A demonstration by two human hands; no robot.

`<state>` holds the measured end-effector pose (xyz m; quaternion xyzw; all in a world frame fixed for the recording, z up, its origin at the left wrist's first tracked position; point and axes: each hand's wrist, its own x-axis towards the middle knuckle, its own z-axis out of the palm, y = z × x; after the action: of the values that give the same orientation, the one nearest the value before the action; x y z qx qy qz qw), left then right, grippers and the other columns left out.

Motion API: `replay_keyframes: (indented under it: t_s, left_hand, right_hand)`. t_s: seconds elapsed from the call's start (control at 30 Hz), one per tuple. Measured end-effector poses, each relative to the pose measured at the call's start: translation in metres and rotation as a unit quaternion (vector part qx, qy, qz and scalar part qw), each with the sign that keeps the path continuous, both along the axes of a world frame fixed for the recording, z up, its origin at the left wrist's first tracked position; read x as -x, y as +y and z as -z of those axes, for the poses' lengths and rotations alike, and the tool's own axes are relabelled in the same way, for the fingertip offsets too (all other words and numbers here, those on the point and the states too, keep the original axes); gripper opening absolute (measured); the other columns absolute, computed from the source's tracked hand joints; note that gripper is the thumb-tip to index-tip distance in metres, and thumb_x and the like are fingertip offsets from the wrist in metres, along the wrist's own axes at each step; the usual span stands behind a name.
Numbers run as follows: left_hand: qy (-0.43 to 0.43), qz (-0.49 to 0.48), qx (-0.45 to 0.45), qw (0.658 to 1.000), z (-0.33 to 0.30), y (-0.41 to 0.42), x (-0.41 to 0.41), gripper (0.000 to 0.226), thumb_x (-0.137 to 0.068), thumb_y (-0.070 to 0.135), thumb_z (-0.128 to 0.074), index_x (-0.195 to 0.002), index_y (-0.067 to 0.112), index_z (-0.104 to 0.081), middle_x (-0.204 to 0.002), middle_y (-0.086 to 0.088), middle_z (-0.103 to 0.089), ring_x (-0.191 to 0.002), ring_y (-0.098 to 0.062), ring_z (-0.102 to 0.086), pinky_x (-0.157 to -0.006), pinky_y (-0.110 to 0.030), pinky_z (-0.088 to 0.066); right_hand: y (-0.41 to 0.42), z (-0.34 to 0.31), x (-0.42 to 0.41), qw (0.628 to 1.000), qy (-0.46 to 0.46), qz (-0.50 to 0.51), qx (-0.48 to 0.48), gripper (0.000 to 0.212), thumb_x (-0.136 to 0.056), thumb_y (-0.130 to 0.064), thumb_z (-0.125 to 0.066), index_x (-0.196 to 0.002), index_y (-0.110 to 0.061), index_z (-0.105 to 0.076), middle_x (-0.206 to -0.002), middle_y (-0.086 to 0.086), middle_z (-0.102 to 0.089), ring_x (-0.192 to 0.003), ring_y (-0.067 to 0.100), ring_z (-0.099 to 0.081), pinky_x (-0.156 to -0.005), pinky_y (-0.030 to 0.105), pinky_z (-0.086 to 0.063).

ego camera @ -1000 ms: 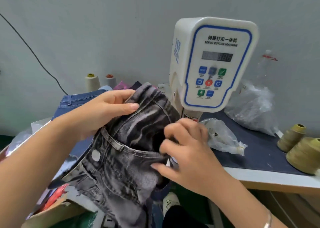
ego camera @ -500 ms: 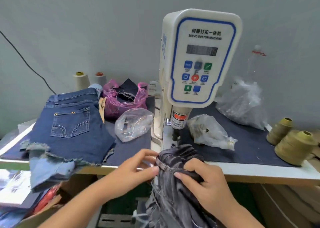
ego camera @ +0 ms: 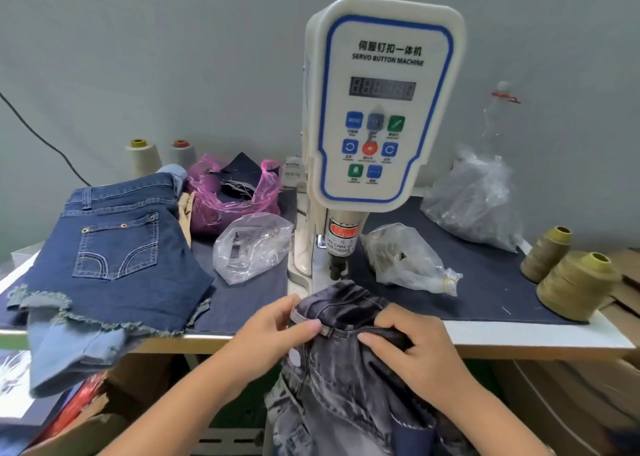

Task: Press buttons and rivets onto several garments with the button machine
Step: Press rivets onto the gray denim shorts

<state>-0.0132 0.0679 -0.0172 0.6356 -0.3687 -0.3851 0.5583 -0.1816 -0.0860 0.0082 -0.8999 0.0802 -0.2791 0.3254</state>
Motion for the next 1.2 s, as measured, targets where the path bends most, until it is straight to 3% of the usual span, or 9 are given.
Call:
replay_keyframes:
  t_s: [0.07,0.17,0.27,0.4,0.5,0.67,0.83,0.93,1.2]
  left_hand:
    - [0.003,0.028,0.002,1.000,-0.004,-0.005,-0.003,0.033,-0.085,0.043,-0.066,-0.115,0.030,-0.063,-0.117,0.002,-0.069,-0.110,-0.013,-0.064,-0.093,-0.029,-0.049]
    - [-0.019,0.102,-0.044,0.994,-0.016,-0.014,-0.003,0.055,-0.093,0.035,-0.062,-0.142,0.022,-0.041,-0.140,0.005,-0.054,-0.128,-0.008,-0.051,-0.107,-0.031,-0.041]
    - [-0.051,0.196,-0.051,0.978,-0.029,-0.022,-0.004,0.045,-0.096,0.017,-0.059,-0.138,0.018,-0.045,-0.136,0.004,-0.057,-0.126,-0.012,-0.053,-0.108,-0.033,-0.041]
    - [-0.092,0.267,-0.085,0.955,-0.038,-0.026,-0.006,0.021,-0.089,0.017,-0.066,-0.106,0.028,-0.060,-0.097,0.016,-0.069,-0.091,-0.006,-0.065,-0.083,-0.021,-0.048]
    - [-0.157,0.224,-0.094,0.957,-0.042,-0.030,-0.010,0.014,-0.083,0.029,-0.071,-0.092,0.028,-0.060,-0.082,0.012,-0.067,-0.074,-0.008,-0.062,-0.072,-0.022,-0.047]
    - [-0.179,0.153,-0.119,0.965,-0.039,-0.038,-0.030,0.027,-0.084,0.029,-0.072,-0.098,0.011,-0.058,-0.092,-0.011,-0.067,-0.081,-0.027,-0.063,-0.081,-0.039,-0.050]
    - [-0.128,0.119,-0.142,0.974,-0.033,-0.037,-0.051,0.022,-0.090,0.034,-0.066,-0.101,0.015,-0.062,-0.076,0.006,-0.059,-0.066,-0.006,-0.051,-0.052,-0.016,-0.036]
    - [-0.111,0.087,-0.127,0.982,-0.026,-0.042,-0.058,0.022,-0.090,0.042,-0.062,-0.097,0.021,-0.062,-0.084,0.003,-0.060,-0.078,-0.013,-0.049,-0.067,-0.024,-0.036]
    - [-0.054,0.008,-0.071,0.996,-0.001,-0.062,-0.060,0.027,-0.077,0.050,-0.058,-0.092,0.026,-0.061,-0.092,0.003,-0.063,-0.081,-0.016,-0.045,-0.057,-0.027,-0.027]
  right_hand:
    - [-0.008,-0.003,-0.002,0.998,0.055,0.003,0.003,0.020,-0.079,-0.036,-0.067,-0.082,-0.039,-0.047,-0.086,-0.022,-0.052,-0.078,-0.002,-0.052,-0.069,0.009,-0.037]
    - [-0.016,-0.011,-0.007,0.989,0.138,-0.050,0.000,0.064,-0.075,-0.042,-0.069,-0.124,-0.055,-0.029,-0.128,-0.043,-0.024,-0.125,-0.014,-0.025,-0.100,0.008,-0.026]
    - [-0.018,-0.017,-0.010,0.967,0.237,-0.089,-0.030,0.088,-0.064,-0.057,-0.069,-0.125,-0.072,-0.007,-0.135,-0.046,-0.015,-0.131,-0.009,-0.005,-0.104,0.020,-0.022]
    - [-0.018,-0.011,-0.009,0.930,0.350,-0.111,-0.018,0.058,-0.058,-0.067,-0.071,-0.101,-0.071,-0.034,-0.109,-0.029,-0.035,-0.125,0.000,-0.012,-0.096,0.021,-0.032]
    - [-0.018,-0.013,-0.014,0.888,0.406,-0.173,-0.132,0.031,-0.065,-0.053,-0.077,-0.089,-0.059,-0.058,-0.098,-0.024,-0.062,-0.107,-0.007,-0.049,-0.080,0.011,-0.042]
    - [-0.019,0.007,-0.017,0.863,0.363,-0.166,-0.311,0.041,-0.075,-0.018,-0.074,-0.110,-0.036,-0.061,-0.113,-0.015,-0.068,-0.106,0.003,-0.062,-0.092,0.019,-0.047]
    - [-0.042,0.013,-0.030,0.859,0.215,-0.043,-0.463,0.028,-0.070,-0.003,-0.062,-0.095,-0.012,-0.072,-0.095,0.012,-0.071,-0.083,0.021,-0.066,-0.076,0.028,-0.052]
    - [-0.055,0.015,-0.041,0.826,0.160,-0.038,-0.540,0.021,-0.080,-0.015,-0.069,-0.098,-0.007,-0.073,-0.104,0.019,-0.070,-0.087,0.026,-0.068,-0.082,0.033,-0.053]
    - [-0.068,0.022,-0.072,0.782,0.108,0.013,-0.613,0.023,-0.084,-0.023,-0.067,-0.097,-0.005,-0.068,-0.090,0.016,-0.071,-0.072,0.023,-0.069,-0.065,0.029,-0.058]
